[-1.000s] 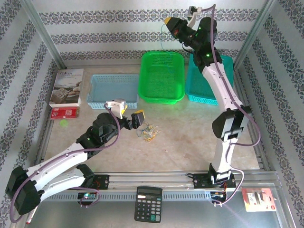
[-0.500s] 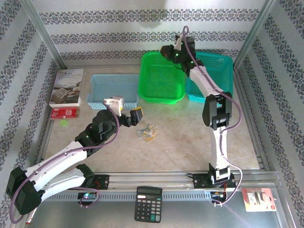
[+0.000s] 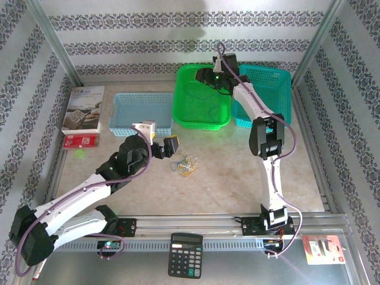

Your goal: Untangle the cables

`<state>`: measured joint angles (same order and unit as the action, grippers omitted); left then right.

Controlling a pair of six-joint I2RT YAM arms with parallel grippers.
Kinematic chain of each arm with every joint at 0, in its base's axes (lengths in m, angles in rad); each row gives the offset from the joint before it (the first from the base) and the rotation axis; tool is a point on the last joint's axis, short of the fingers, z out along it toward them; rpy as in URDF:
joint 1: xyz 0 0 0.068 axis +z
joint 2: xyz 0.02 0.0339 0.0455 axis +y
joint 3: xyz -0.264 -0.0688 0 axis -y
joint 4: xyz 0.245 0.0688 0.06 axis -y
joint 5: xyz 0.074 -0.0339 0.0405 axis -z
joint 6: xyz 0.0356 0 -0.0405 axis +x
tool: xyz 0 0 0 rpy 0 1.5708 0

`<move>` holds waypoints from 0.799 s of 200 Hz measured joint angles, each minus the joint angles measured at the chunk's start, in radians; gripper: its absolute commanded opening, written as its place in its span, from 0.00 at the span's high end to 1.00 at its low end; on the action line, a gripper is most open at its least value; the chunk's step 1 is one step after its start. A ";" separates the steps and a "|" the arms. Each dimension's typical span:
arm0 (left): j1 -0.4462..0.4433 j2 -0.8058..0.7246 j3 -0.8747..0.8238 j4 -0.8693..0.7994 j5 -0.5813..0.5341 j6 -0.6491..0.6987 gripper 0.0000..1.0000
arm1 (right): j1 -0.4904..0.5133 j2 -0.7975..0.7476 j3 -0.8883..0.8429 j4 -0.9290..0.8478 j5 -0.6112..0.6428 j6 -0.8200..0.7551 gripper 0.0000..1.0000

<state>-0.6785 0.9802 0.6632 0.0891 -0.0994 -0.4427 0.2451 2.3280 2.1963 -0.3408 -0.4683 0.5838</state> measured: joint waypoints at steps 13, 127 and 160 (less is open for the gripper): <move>0.000 0.011 0.009 -0.008 0.009 -0.010 0.00 | 0.003 -0.058 -0.007 -0.012 0.000 -0.014 0.46; 0.026 0.010 -0.085 -0.036 0.023 -0.118 0.00 | 0.265 -0.872 -1.130 0.214 0.168 -0.075 0.45; 0.033 0.011 -0.092 -0.059 0.019 -0.171 0.00 | 0.386 -0.935 -1.375 0.239 0.246 -0.072 0.47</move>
<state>-0.6453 0.9913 0.5716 0.0299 -0.0799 -0.6136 0.6315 1.3926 0.8211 -0.1020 -0.2226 0.5114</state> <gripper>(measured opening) 0.997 0.540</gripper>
